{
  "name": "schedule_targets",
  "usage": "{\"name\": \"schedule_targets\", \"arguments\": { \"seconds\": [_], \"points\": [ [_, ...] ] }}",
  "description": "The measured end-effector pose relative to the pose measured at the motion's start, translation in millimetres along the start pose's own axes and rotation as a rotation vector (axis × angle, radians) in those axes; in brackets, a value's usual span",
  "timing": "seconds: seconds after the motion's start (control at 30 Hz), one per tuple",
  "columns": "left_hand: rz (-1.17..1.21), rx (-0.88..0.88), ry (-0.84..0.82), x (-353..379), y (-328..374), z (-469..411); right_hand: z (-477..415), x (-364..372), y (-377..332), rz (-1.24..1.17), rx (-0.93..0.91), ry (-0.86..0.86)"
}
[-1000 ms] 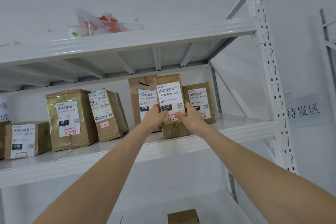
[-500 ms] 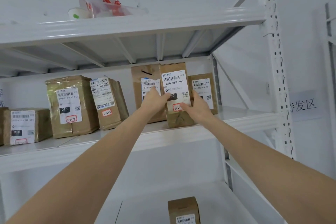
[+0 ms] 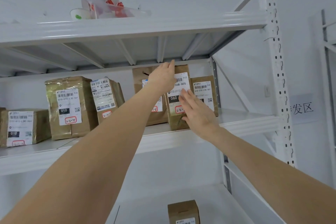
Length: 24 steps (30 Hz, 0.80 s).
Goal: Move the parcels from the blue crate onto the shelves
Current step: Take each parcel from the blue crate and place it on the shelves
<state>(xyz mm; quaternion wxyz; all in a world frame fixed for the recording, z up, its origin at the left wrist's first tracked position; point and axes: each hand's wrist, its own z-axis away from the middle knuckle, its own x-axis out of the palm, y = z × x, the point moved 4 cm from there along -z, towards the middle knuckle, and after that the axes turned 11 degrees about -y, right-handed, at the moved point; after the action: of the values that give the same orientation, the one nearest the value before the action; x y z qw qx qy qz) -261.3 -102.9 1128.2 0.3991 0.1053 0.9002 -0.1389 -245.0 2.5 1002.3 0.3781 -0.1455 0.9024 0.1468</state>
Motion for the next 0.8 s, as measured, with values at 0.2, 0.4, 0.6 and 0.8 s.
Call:
{"name": "schedule_targets", "arguments": {
  "seconds": [0.2,0.4,0.6,0.8],
  "points": [
    [-0.063,-0.036,-0.029,-0.6,-0.7,-4.8,-0.3,-4.7,-3.4,-0.081,-0.007,-0.024],
    [-0.043,-0.019,-0.046,0.8,0.1,-10.2,-4.3,-3.9,-2.0,-0.075,0.011,-0.057],
    [0.001,-0.007,-0.045,7.5,-2.5,-16.7,-12.4,2.6,2.9,-0.116,0.03,-0.081],
    [-0.001,0.003,-0.058,15.3,-3.4,-25.0,-18.2,11.2,9.3,-0.174,0.047,-0.087]
  ]
}}
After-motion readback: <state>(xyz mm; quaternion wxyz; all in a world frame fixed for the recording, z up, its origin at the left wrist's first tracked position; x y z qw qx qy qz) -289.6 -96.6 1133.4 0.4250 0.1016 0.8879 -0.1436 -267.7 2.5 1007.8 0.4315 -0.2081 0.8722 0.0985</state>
